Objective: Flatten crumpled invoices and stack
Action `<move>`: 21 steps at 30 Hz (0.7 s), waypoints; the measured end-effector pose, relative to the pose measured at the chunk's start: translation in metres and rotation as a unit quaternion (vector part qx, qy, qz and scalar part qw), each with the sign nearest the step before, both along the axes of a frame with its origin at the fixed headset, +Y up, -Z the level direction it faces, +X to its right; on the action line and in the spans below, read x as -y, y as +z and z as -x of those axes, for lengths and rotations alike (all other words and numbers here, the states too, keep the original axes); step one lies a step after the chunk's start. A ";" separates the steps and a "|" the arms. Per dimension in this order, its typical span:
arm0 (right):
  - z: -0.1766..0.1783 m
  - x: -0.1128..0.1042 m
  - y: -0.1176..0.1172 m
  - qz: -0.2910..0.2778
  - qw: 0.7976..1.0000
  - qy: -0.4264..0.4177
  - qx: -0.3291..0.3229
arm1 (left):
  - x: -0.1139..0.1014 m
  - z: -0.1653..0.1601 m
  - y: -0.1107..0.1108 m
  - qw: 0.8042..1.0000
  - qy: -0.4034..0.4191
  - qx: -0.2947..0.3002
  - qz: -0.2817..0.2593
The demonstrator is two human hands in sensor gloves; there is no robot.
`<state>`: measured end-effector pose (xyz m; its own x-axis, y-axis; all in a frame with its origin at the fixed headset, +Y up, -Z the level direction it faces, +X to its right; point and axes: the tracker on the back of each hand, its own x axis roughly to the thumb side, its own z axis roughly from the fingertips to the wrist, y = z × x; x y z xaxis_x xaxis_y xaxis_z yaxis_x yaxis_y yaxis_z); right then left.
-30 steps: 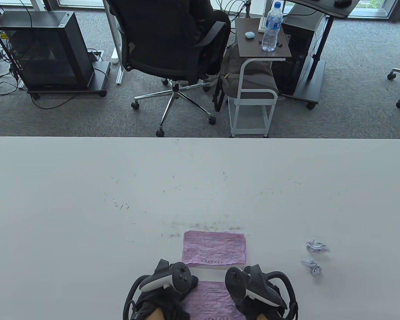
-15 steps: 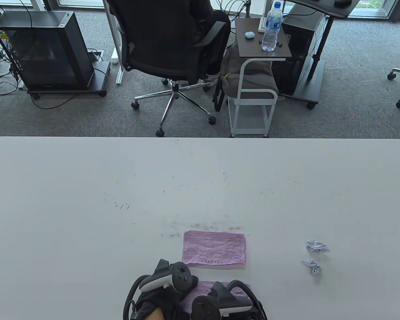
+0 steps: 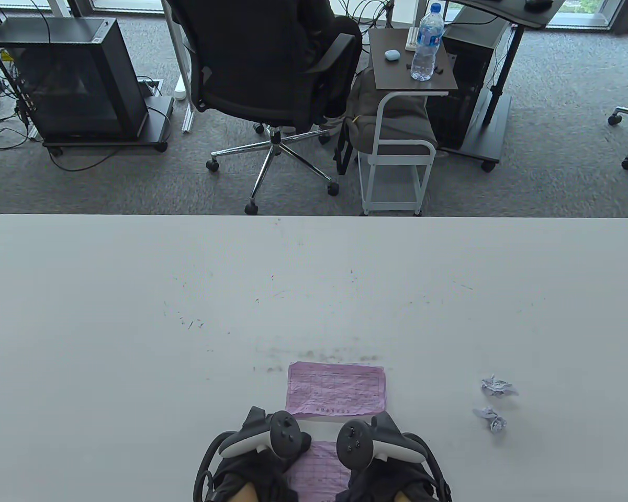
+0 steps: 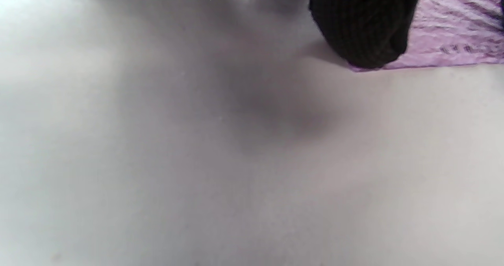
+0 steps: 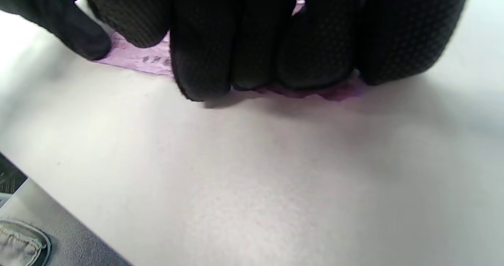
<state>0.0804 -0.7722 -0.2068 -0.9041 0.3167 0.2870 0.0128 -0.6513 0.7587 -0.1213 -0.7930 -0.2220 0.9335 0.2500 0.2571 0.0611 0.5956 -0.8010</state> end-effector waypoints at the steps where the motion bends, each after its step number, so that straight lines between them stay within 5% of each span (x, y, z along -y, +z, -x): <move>1: -0.003 0.001 -0.001 0.004 1.000 -0.001 0.008 | 0.000 0.000 0.000 1.000 0.000 0.000 0.000; 6: -0.017 -0.001 -0.004 0.009 0.999 -0.022 0.028 | 0.000 0.000 0.000 1.000 0.002 0.000 -0.001; 12: -0.029 -0.032 -0.003 -0.172 0.977 -0.120 0.050 | 0.001 0.001 0.000 1.000 0.002 0.000 -0.001; 21: 0.020 -0.009 0.007 -0.189 0.976 -0.072 -0.081 | 0.001 0.001 -0.001 1.000 0.004 0.001 -0.001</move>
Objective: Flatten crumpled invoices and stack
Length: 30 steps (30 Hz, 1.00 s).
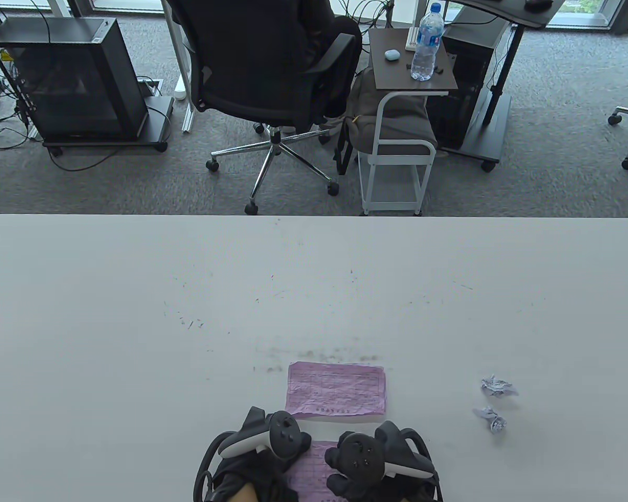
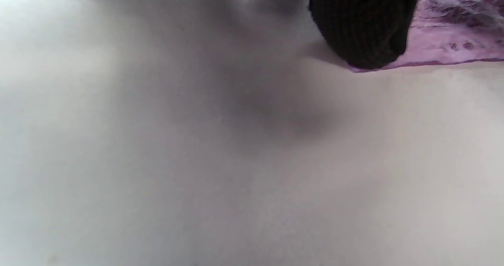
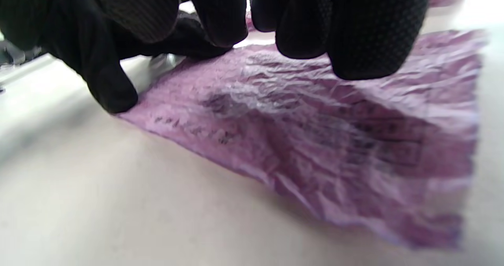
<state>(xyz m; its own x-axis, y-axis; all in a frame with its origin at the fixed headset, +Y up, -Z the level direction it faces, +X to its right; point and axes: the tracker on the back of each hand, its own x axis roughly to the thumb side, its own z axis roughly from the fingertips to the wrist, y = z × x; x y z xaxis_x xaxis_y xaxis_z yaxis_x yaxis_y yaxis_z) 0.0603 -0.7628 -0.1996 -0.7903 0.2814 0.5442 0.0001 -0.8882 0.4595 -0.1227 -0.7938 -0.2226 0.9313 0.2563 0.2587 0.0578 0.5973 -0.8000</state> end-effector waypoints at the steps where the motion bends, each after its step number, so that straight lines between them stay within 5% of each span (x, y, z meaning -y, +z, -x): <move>1: 0.002 0.003 0.000 0.009 1.000 0.018 -0.003 | 0.000 0.000 0.000 1.000 0.000 0.000 0.000; 7: -0.006 0.002 -0.006 0.047 0.994 0.071 0.069 | 0.000 0.000 0.000 1.000 0.001 0.001 0.001; 17: -0.067 -0.013 -0.017 -0.023 0.965 0.044 0.258 | 0.000 -0.001 0.000 1.000 0.002 0.000 0.000; 30: -0.065 0.013 -0.021 0.020 0.949 0.038 0.312 | 0.000 -0.001 0.000 1.000 0.004 0.000 -0.002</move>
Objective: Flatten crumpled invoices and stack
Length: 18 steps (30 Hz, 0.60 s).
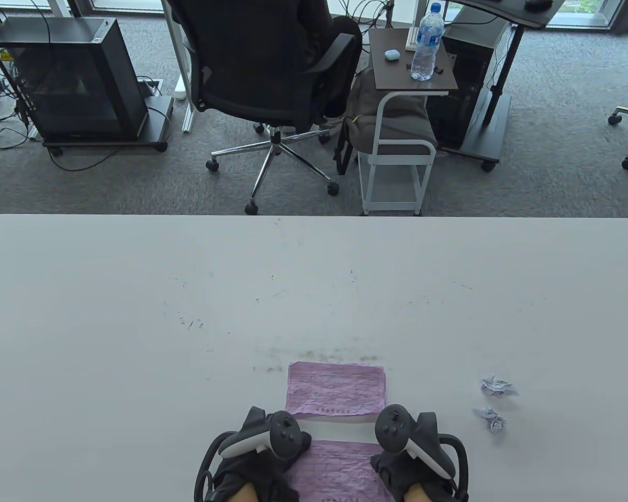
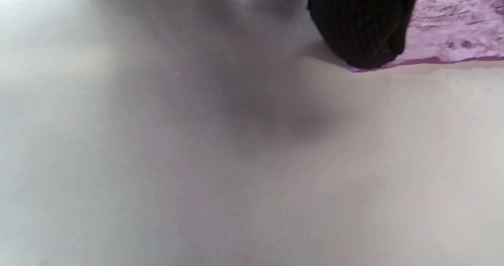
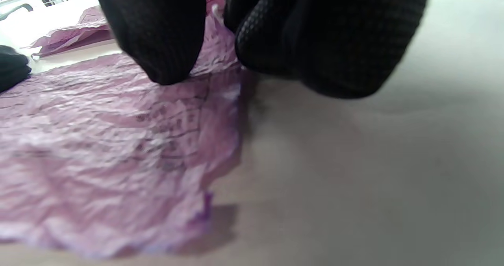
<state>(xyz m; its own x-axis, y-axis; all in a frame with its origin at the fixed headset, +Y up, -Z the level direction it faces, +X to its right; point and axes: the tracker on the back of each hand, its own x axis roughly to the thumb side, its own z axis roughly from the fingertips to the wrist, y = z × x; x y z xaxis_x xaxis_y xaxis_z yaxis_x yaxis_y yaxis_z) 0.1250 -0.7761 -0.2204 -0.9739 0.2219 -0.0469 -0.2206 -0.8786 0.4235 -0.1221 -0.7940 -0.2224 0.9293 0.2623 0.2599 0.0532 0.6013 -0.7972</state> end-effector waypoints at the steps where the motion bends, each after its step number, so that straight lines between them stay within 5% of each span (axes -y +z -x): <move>1: 0.000 0.000 0.001 -0.007 1.000 -0.002 0.000 | 0.000 0.000 0.000 1.000 0.000 0.000 0.000; 14: -0.004 -0.011 0.000 -0.058 0.998 -0.008 -0.017 | 0.000 0.000 0.000 1.000 0.001 0.000 -0.002; 18: -0.012 -0.023 0.000 -0.077 0.990 -0.120 -0.012 | 0.001 0.000 0.000 1.000 -0.003 -0.001 -0.001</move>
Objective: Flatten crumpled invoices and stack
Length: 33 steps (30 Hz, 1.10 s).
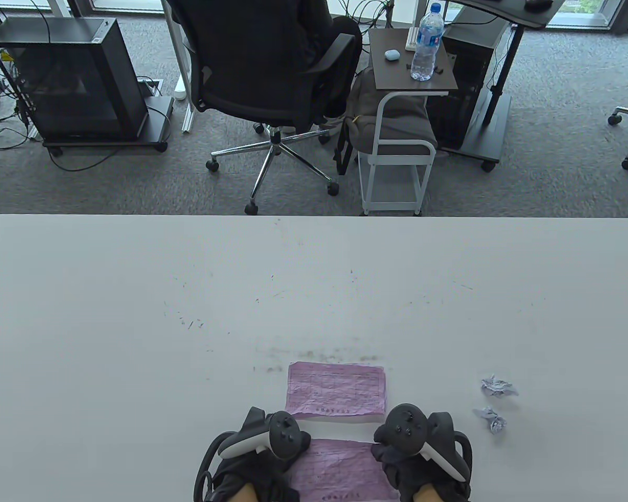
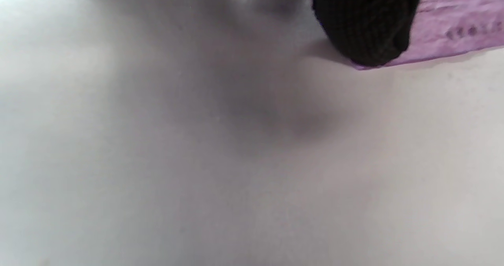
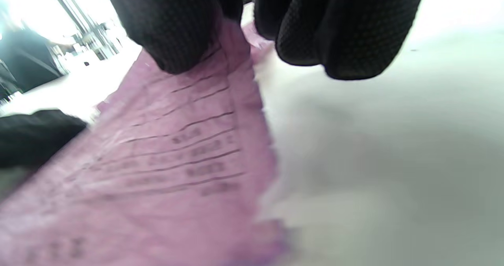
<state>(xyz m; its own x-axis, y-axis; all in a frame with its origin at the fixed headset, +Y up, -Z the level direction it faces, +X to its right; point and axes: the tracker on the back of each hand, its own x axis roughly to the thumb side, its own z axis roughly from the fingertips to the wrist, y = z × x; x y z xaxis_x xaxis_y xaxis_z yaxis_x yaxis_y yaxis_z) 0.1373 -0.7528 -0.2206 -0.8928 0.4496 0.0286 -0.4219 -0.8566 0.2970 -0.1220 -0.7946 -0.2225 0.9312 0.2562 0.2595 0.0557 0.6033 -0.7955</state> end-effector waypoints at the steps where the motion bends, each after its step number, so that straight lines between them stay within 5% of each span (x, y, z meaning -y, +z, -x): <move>1: -0.001 -0.002 0.000 0.001 0.999 -0.032 0.000 | 0.000 0.000 0.000 1.000 -0.004 -0.001 0.001; 5: 0.003 -0.008 0.003 -0.018 0.984 -0.175 -0.017 | 0.001 -0.003 0.000 1.000 -0.015 0.000 0.000; 14: 0.029 -0.042 0.020 -0.217 0.971 -0.038 -0.090 | 0.001 -0.002 0.001 1.000 -0.018 -0.007 -0.004; 18: 0.035 -0.053 0.027 -0.260 0.959 0.001 -0.113 | 0.001 0.000 0.001 1.000 -0.011 -0.013 -0.004; 23: 0.032 -0.068 0.036 -0.310 0.943 -0.022 -0.117 | -0.014 0.015 -0.004 0.989 0.119 -0.084 -0.008; 26: 0.027 -0.076 0.037 -0.326 0.937 -0.057 -0.110 | -0.031 0.029 -0.009 0.954 0.270 -0.129 -0.037; 29: 0.015 -0.084 0.037 -0.320 0.930 -0.172 -0.059 | -0.039 0.043 -0.010 0.890 0.416 -0.179 -0.047; 31: 0.002 -0.086 0.035 -0.306 0.914 -0.265 -0.008 | -0.036 0.049 -0.011 0.844 0.500 -0.195 -0.022; 33: -0.011 -0.078 0.032 -0.267 0.895 -0.352 0.060 | -0.028 0.047 -0.011 0.805 0.558 -0.193 0.062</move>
